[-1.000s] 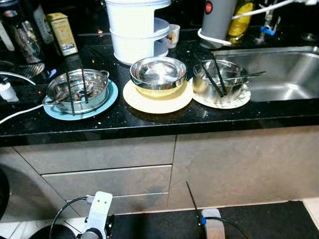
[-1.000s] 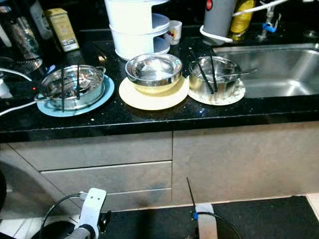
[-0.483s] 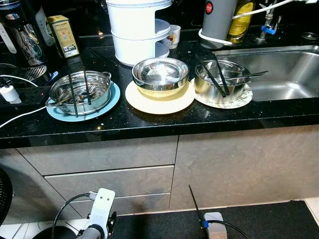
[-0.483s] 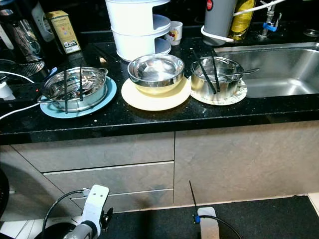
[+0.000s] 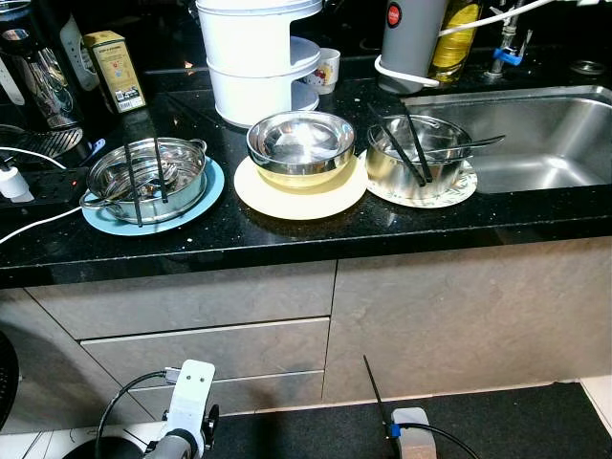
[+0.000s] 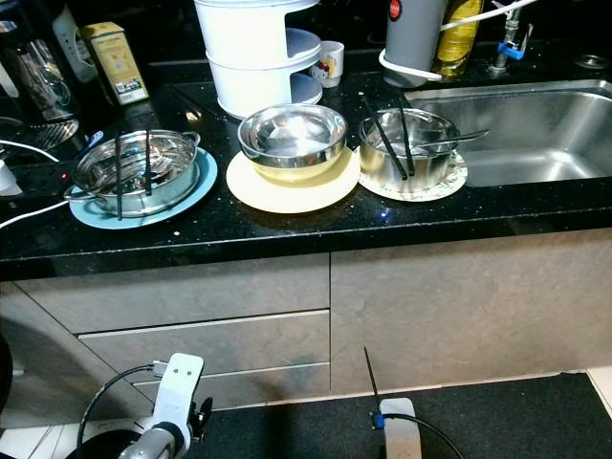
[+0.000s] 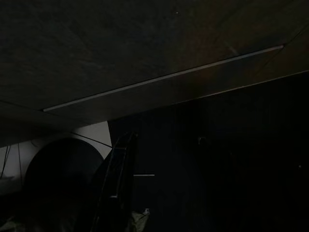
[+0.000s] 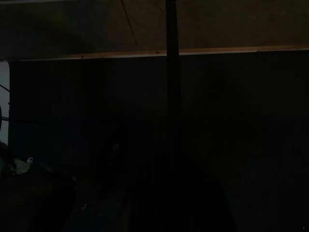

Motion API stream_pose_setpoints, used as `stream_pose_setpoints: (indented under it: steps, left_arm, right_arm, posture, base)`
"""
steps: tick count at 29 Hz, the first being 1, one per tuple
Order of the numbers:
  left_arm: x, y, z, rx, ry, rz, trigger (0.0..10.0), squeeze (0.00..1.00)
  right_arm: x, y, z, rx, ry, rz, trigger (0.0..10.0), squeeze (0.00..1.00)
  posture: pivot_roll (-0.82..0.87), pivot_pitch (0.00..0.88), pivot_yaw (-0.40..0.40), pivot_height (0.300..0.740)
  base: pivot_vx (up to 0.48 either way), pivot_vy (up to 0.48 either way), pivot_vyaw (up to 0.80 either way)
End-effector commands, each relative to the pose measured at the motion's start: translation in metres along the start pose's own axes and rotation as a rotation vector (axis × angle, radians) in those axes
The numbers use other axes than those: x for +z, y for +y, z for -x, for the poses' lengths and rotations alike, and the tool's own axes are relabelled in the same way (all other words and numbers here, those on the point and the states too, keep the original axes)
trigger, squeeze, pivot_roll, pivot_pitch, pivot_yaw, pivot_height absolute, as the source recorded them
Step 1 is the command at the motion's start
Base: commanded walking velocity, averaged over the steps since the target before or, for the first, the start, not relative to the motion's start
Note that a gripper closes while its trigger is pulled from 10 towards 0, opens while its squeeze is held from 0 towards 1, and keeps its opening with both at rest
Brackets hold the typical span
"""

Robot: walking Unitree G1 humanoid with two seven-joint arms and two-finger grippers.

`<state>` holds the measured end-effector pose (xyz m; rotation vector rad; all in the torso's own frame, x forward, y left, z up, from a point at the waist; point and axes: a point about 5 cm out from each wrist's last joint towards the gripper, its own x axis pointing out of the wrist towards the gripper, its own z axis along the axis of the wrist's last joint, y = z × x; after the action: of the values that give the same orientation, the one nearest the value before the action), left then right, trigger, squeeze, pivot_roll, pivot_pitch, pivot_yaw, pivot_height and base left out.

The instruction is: Kitchen organization

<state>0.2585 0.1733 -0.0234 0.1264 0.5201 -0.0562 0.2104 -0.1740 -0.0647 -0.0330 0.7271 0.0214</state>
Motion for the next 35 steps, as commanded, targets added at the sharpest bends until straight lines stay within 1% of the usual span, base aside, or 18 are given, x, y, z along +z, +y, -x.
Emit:
stream_pose_setpoints:
  steps: [1,10,12,35]
  left_arm:
    - [-0.01,0.002,0.003,0.012,0.038,0.017,10.0,0.0]
    - [-0.01,0.001,0.003,0.008,0.04,0.021,10.0,0.0]
    - [-0.01,0.001,0.003,0.006,0.04,0.024,10.0,0.0]
    - [-0.009,-0.001,0.003,0.01,0.037,0.04,10.0,0.0]
  right_arm:
    - [-0.01,0.001,0.003,-0.004,0.033,-0.023,10.0,0.0]
    - [-0.009,0.001,0.003,-0.003,0.027,-0.016,10.0,0.0]
    - [-0.008,0.001,0.002,0.004,0.02,0.0,10.0,0.0]
    - [0.005,0.004,-0.002,0.019,-0.012,0.029,10.0,0.0]
  posture:
    - [-0.06,0.184,0.031,0.74]
    - [-0.07,0.186,0.032,0.74]
    - [-0.07,0.192,0.03,0.74]
    - [-0.07,0.196,0.018,0.74]
  base:
    - [0.0,-0.334,0.0]
    - [0.0,-0.337,0.0]
    - [0.0,-0.336,0.0]
    - [0.0,-0.337,0.0]
